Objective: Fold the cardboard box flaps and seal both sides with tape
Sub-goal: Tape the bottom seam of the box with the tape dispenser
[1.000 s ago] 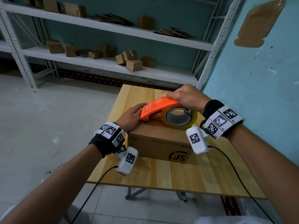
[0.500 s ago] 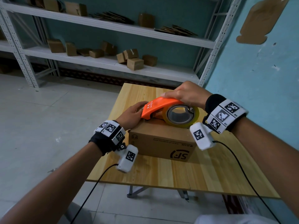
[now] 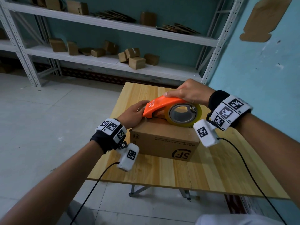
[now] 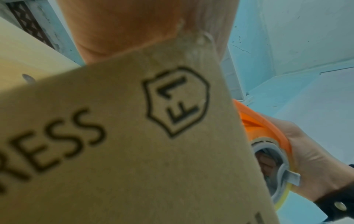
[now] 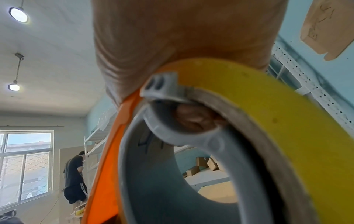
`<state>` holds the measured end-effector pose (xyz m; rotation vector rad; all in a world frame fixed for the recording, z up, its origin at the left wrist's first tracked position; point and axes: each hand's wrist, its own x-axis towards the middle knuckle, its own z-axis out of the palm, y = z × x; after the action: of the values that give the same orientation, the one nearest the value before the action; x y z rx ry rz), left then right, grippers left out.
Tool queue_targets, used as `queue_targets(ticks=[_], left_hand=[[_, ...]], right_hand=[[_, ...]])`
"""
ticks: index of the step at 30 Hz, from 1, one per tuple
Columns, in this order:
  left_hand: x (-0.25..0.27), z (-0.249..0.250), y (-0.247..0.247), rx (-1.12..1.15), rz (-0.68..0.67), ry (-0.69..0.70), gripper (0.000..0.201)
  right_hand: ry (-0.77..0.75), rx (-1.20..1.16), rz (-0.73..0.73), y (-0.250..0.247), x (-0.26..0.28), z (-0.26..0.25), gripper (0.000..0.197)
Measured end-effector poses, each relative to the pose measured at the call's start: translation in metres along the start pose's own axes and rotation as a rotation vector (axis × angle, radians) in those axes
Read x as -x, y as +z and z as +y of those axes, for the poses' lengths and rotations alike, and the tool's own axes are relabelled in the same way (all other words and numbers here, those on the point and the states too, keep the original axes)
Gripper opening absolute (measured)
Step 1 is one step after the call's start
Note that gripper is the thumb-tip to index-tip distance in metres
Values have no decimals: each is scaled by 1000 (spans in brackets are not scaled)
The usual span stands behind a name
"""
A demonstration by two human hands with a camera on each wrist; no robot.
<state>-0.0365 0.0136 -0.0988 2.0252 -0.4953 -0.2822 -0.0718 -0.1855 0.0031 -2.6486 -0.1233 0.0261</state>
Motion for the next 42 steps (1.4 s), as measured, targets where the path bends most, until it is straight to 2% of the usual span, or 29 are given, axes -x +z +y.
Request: queue_targets(ticks=[9,26,42], left_hand=[[-2,-2,0,-2,0,-5,39],[0,3,3,-19,-6,-6,39],[1,5,4,-14,-5,-18,39]], right_hand=[[4,15,-7,-2,-1,1,52],[-6,53,-40,-6,2,0,48],[18,62,-32,-8,1,3,53]])
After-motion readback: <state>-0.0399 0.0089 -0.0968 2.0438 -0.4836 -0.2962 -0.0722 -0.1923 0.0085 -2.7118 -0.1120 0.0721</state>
